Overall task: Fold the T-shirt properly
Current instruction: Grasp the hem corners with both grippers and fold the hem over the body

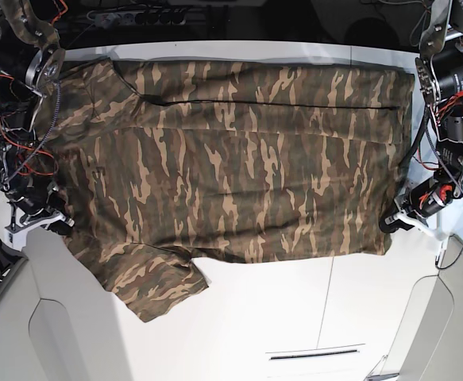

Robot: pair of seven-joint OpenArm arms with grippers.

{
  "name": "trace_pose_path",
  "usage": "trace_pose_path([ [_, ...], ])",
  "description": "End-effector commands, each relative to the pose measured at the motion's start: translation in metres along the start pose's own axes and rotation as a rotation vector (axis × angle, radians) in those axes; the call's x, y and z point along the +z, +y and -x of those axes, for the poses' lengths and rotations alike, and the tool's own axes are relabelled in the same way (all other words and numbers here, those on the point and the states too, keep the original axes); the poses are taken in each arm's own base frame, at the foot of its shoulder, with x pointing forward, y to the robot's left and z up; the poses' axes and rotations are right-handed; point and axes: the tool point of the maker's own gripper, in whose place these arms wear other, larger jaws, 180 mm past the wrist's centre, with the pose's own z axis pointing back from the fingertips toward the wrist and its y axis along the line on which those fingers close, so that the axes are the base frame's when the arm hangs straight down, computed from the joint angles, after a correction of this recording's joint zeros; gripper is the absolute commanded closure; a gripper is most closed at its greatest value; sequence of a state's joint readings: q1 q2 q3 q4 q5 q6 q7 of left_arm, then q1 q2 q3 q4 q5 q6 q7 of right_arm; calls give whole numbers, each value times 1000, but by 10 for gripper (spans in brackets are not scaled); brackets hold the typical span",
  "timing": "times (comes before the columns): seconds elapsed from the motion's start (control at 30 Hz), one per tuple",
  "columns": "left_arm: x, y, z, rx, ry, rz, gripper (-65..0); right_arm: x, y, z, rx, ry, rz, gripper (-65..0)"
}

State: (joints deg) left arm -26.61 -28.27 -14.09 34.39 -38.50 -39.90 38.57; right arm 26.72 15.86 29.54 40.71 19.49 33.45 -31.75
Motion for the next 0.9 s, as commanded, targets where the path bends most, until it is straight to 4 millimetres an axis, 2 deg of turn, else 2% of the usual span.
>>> trace_pose_path([
  [0.0, 9, -1, -24, -15, -36, 7, 0, 5, 5, -26, 23, -43, -16, 0],
  [0.13, 22, -18, -40, -11, -23, 77, 0, 16, 15, -38, 38, -19, -54, 0],
  [0.37, 55, -37, -51, -133, 21, 124, 0, 43, 21, -50, 45, 4, -117, 0],
  [0.53, 83, -30, -37, -222, 48, 100, 0, 70, 11, -40, 88, 13, -112, 0],
  [0.63, 96, -37, -28, -273, 67, 116, 0, 84, 7, -35, 121, 4, -101, 0],
  [0.77, 107, -45, -5, -345, 120, 124, 0, 101, -1, -21, 163, 19, -73, 0],
  [0.87, 109, -44, 13, -351, 154, 126, 0, 107, -10, -4, 153, 47, -52, 0],
])
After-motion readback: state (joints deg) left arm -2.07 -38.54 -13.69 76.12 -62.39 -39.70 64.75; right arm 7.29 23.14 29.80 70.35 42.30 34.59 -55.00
